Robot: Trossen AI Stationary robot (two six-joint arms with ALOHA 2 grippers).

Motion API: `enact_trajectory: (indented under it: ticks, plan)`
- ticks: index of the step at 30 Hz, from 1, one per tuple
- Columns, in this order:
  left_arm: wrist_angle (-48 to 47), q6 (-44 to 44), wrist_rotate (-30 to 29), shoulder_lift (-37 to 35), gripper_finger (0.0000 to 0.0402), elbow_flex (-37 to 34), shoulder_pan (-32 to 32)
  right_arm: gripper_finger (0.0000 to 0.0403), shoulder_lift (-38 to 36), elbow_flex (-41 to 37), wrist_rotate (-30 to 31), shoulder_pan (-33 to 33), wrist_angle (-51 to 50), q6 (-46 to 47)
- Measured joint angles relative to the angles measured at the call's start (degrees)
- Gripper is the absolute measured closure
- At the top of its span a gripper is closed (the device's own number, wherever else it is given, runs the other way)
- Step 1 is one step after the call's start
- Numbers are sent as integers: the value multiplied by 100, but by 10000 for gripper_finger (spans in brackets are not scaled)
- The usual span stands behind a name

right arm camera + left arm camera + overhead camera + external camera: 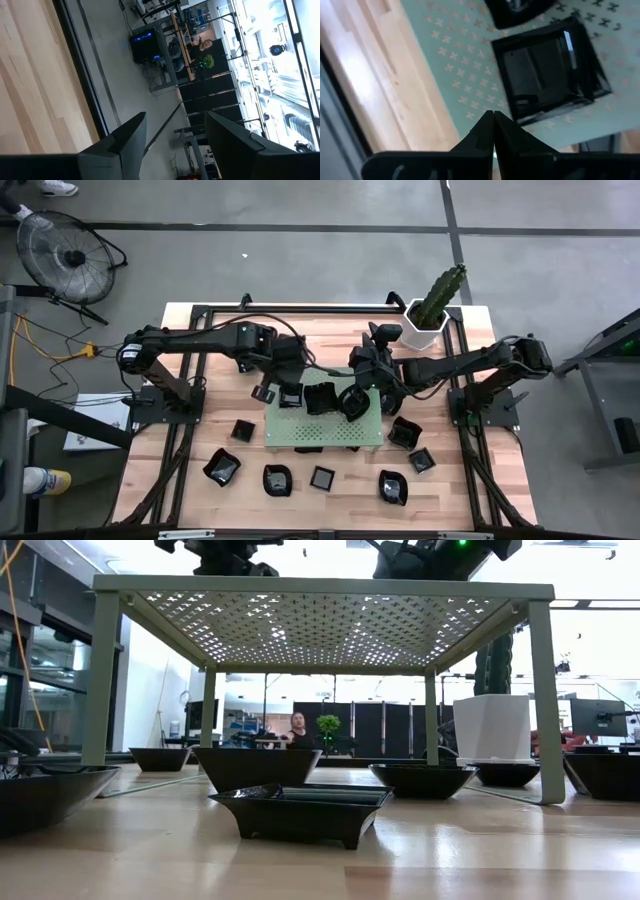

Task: Pick & Place Mini shaped plates
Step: Stack the black square shaped plate on top of the black square shaped plate on the shelf

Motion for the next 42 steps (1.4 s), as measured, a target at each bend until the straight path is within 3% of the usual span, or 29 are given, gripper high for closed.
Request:
enact_trajectory:
  ticks: [18,28,34,38,42]
  plan:
    - [25,-20,155,-2,401,-326,0,206,0,0,-2,0,0,-2]
    - [-8,-143,-530,-2,401,-310,2,206,0,0,-2,0,0,0]
    - [-1,-153,-226,-2,401,-115,0,206,0,0,-2,0,0,0]
    - [-24,-154,348,-2,401,-74,1,206,0,0,-2,0,0,2]
    - [-21,-167,301,-2,401,-74,-43,206,0,0,-2,0,0,8]
